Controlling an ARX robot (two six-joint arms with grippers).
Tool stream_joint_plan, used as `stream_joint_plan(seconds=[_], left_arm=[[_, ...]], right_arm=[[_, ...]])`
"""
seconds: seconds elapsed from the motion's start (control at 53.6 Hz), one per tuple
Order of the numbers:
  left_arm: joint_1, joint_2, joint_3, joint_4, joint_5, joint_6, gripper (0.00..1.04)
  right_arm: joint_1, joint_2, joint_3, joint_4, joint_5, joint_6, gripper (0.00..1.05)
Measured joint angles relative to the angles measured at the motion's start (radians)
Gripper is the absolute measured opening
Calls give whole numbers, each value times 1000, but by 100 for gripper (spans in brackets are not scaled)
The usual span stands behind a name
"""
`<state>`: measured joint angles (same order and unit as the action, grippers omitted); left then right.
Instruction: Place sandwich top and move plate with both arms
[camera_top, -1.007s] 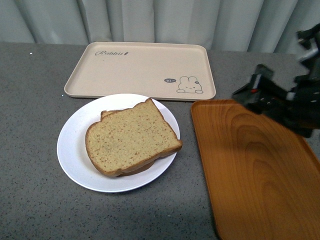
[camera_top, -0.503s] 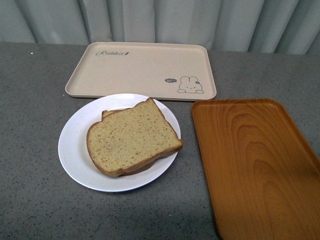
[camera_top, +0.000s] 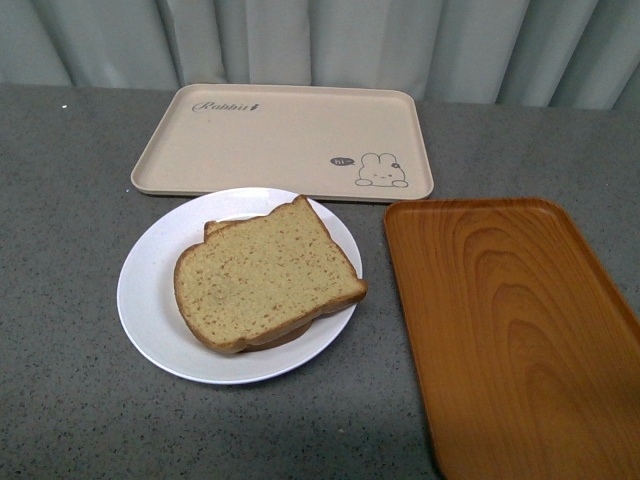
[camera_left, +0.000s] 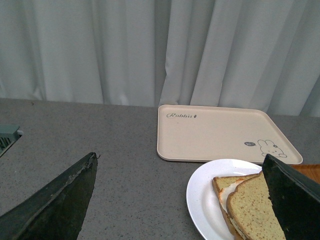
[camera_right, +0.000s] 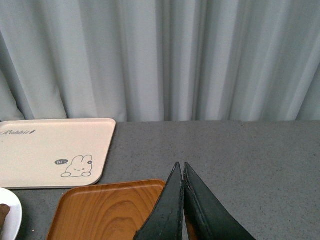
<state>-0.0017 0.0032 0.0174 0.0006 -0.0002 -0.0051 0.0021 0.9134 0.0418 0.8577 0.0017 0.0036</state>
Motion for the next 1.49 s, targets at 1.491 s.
stream_joint_plan(seconds=[1.491], left_arm=[[0,0,0,0,0,0,98]], right_arm=[[0,-739,-36,-679,-1,0,1]])
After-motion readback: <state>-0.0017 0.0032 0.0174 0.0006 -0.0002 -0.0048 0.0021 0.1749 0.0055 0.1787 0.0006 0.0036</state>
